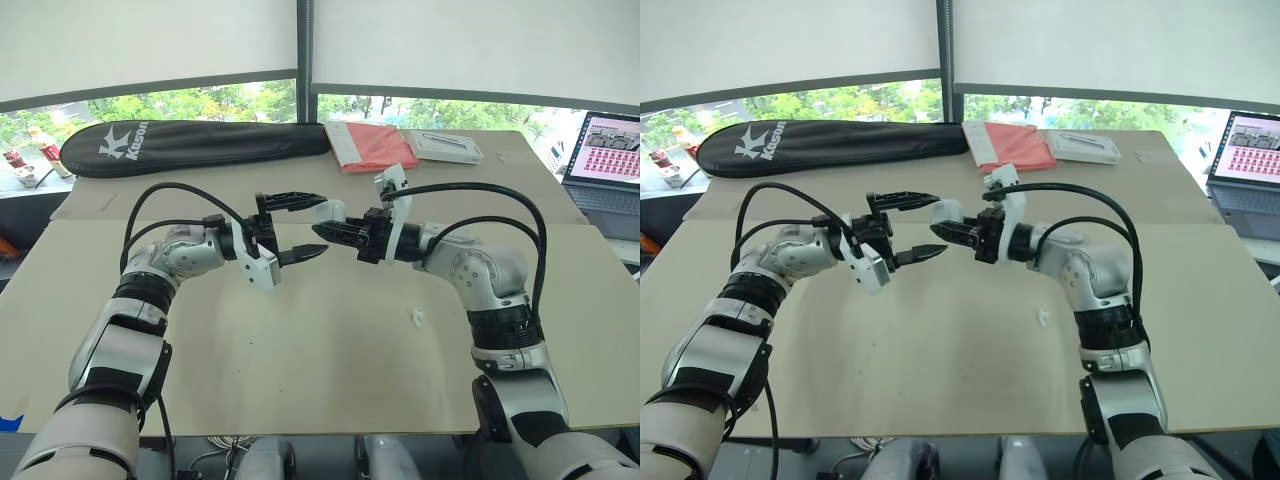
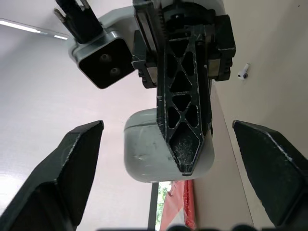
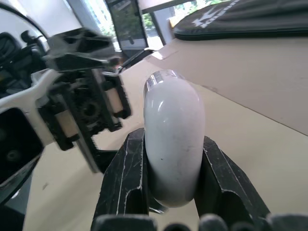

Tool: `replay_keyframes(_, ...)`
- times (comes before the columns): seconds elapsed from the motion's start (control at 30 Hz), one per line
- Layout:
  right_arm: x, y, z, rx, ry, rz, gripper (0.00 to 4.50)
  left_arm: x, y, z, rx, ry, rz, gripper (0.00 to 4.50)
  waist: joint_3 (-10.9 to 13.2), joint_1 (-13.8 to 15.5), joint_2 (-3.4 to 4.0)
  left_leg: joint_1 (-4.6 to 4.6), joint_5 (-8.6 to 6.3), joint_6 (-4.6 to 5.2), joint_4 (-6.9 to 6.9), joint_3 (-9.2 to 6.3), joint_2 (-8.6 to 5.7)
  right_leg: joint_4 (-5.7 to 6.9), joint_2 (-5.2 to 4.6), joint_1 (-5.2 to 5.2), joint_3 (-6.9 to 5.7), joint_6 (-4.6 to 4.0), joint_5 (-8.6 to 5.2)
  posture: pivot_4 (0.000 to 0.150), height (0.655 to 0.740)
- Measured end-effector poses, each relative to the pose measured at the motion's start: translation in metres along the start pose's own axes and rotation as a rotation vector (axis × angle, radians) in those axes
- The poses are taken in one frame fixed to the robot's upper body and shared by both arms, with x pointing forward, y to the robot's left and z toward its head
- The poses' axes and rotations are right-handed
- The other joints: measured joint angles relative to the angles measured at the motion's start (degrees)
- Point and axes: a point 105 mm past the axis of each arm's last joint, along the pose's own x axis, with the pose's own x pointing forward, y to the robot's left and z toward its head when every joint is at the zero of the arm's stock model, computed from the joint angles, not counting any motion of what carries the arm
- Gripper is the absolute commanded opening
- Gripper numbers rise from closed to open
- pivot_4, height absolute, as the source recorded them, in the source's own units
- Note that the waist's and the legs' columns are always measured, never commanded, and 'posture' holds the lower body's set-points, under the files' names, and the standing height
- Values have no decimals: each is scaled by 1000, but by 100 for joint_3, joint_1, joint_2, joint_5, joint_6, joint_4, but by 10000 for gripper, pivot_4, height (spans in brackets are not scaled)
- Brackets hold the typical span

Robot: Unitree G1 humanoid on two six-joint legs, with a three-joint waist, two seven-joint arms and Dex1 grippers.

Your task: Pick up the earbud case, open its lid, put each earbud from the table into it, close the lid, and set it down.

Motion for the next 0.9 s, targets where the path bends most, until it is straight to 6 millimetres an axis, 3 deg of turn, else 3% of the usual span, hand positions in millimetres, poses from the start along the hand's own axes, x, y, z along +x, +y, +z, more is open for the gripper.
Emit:
replay_keyframes(0.17, -13, -39, -10, -32, 7, -225, 8124, -1, 1, -6, -94, 39, -19, 44919, 0, -4, 0, -1, 1, 0, 2, 4, -1, 1, -2, -2, 1, 1, -1, 1500, 7400)
replay_keyframes(0.23, -22, -51, -9, -144, 45, -308, 8124, 0, 1, -14, -211, 91, -27, 44919, 0, -9, 1, -1, 0, 0, 1, 3, 0, 2, -2, -3, 5, 5, -3, 1500, 7400)
replay_keyframes(0.3, -28, -57, -8, -259, 83, -350, 8124, -2, -3, -21, -356, 128, -48, 36595, 0, -30, 1, 0, 0, 1, -1, 1, 0, 2, 0, -4, 6, 7, -5, 1500, 7400)
replay_keyframes(0.37, -24, -54, -10, -352, 121, -336, 8124, 0, -7, -24, -485, 136, -80, 27494, 1, -49, 0, -1, 0, 0, -1, -2, 0, 2, 4, -6, 8, 8, -6, 1500, 7400)
replay_keyframes(0.57, -7, -31, -19, -570, 206, -215, 8124, 5, -13, -24, -664, 151, -182, 27494, 1, -91, 0, -1, 1, 1, 2, -17, -3, 1, 6, -3, 12, 8, -6, 1500, 7400)
replay_keyframes(0.9, 0, -13, -30, -877, 341, -95, 8124, 10, -18, -21, -699, 168, -279, 27494, 1, -21, -1, -1, 1, 0, 3, -23, -5, 1, 6, -3, 12, 8, -6, 1500, 7400)
